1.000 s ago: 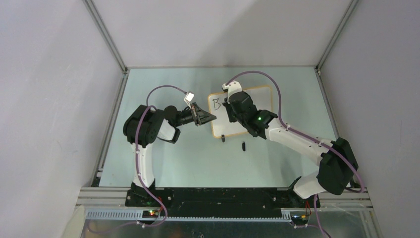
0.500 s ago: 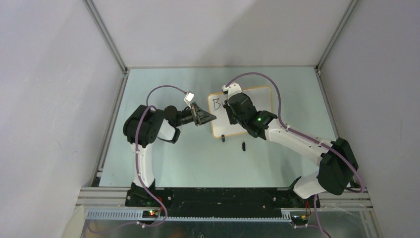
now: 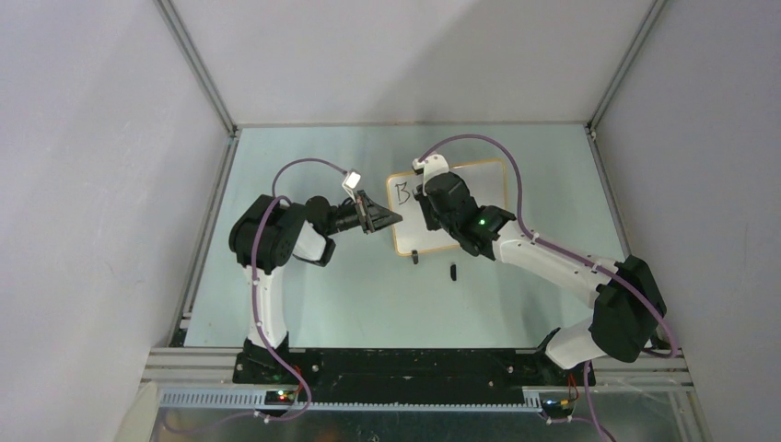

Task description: Write a sentence on the whiteboard

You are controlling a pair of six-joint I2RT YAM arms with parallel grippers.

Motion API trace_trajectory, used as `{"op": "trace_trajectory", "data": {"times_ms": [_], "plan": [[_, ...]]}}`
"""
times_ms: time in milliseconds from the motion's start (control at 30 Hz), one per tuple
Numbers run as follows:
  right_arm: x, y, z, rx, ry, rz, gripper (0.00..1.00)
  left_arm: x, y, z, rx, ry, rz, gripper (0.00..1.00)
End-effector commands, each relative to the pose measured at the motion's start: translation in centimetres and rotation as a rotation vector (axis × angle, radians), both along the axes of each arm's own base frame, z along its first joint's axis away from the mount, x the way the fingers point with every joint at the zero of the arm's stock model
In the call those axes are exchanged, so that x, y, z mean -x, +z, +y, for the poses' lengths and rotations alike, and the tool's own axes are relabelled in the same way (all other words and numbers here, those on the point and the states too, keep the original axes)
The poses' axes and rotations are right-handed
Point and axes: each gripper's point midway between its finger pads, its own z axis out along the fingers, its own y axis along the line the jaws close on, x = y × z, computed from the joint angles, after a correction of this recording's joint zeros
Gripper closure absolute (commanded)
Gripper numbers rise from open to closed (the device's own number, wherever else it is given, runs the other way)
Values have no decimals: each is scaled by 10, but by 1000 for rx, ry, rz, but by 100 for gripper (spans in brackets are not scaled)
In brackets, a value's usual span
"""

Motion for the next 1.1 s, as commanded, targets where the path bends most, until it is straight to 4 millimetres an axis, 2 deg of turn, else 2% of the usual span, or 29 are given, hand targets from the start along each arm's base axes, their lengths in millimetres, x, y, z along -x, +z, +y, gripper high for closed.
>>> {"op": "trace_trajectory", "data": {"times_ms": [0, 467, 767, 1067], "plan": [[-15, 18, 0, -25, -28, -69, 100, 12, 14, -5, 9, -54, -82, 100], [-22, 30, -1, -40, -48, -104, 100, 12, 14, -5, 9, -56, -83, 100], [-26, 30, -12, -20, -91, -104, 100, 11, 14, -5, 9, -54, -82, 100], [-25, 32, -15, -36, -96, -100, 100, 12, 14, -5, 9, -55, -81, 100]]}}
